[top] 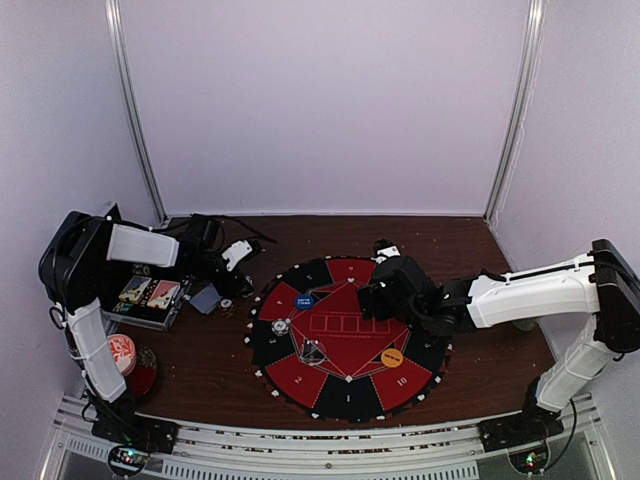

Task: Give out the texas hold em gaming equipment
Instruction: Pick up the pile of poker chips from the pile of poker chips.

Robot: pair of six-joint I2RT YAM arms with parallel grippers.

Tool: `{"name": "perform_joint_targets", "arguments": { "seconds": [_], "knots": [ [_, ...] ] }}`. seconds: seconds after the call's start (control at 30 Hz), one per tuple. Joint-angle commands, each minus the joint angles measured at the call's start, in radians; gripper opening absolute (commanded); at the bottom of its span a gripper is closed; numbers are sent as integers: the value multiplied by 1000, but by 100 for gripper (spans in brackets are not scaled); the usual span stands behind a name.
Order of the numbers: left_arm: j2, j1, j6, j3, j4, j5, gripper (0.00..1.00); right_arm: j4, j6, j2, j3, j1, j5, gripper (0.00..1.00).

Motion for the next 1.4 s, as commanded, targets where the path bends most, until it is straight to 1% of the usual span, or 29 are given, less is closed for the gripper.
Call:
{"name": "perform_joint_targets", "arguments": {
  "seconds": [0.0, 0.33, 0.57, 0.7, 0.83, 0.97, 1.1, 1.37],
  "knots": [
    [12, 8, 6, 28, 6, -1, 59, -1, 1, -16, -13, -5, 11, 99],
    [12, 8, 7, 30, 3, -1, 54, 0, 1, -18, -14, -5, 12, 99],
    [13, 8, 7, 31, -5, 5, 46, 1, 1, -18, -13, -6, 11, 99],
    [12, 8, 8, 34, -10, 7, 45, 0, 0, -19, -13, -5, 12, 99],
    [12, 9, 7, 34, -12, 7, 39, 0, 0, -20, -14, -6, 12, 99],
    [9, 8, 6, 35, -13, 7, 30, 1, 1, -22, -15, -5, 12, 99],
    [-1, 9, 4, 33, -12, 12, 27, 1, 0, -24, -17, -5, 12, 99],
    [-39, 8, 4, 34, -33, 64, 25, 1, 2, -26, -16, -6, 15, 99]
  ]
}}
